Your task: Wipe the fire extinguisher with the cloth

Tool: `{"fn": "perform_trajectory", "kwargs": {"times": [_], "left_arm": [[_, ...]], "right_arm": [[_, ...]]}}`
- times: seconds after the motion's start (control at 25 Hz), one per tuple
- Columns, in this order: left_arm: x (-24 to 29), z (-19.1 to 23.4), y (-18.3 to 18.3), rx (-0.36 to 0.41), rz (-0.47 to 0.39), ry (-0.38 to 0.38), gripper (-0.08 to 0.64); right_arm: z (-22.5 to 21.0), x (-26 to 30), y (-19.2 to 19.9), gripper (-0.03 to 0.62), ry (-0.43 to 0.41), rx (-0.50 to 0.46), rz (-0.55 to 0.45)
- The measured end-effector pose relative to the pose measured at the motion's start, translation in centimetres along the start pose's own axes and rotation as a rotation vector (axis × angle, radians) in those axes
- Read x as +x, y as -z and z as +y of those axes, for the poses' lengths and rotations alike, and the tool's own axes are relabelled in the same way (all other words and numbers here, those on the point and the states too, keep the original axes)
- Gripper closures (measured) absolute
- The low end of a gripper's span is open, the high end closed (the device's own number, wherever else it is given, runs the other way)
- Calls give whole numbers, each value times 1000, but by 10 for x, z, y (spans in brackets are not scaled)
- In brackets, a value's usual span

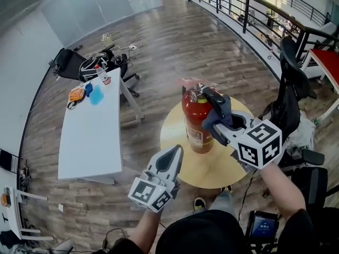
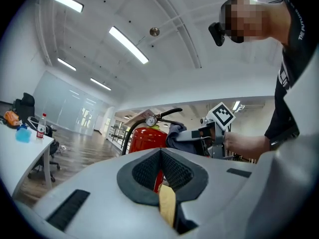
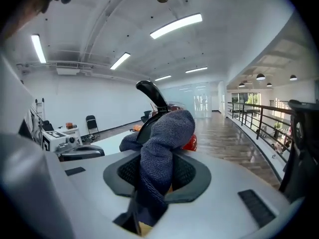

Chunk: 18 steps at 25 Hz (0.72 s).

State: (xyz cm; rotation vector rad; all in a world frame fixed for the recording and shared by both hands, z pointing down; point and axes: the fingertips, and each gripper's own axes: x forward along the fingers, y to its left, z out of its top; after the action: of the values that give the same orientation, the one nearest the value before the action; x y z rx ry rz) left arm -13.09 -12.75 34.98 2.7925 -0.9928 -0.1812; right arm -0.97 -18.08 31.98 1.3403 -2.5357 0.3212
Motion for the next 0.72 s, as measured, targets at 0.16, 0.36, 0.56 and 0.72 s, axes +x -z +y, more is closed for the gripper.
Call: {"fn": "perform_trajectory", "kwargs": {"times": [0.16,0.36,0.56,0.72], "left_arm": [[-8,-6,-3,-3,-5,13,537],[-16,-9,-8,2,-21,8,537],[-32,2,-11,-2,-34,-21,537],[-31,8,-6,1,-28,-34,537]], "right_arm": [[30,12,29,471,-83,53,76],[50,33,53,471,-85,-18,130],[-3,5,41,471,45,26,75],[-30,5,35,471,43,-22,67]]}}
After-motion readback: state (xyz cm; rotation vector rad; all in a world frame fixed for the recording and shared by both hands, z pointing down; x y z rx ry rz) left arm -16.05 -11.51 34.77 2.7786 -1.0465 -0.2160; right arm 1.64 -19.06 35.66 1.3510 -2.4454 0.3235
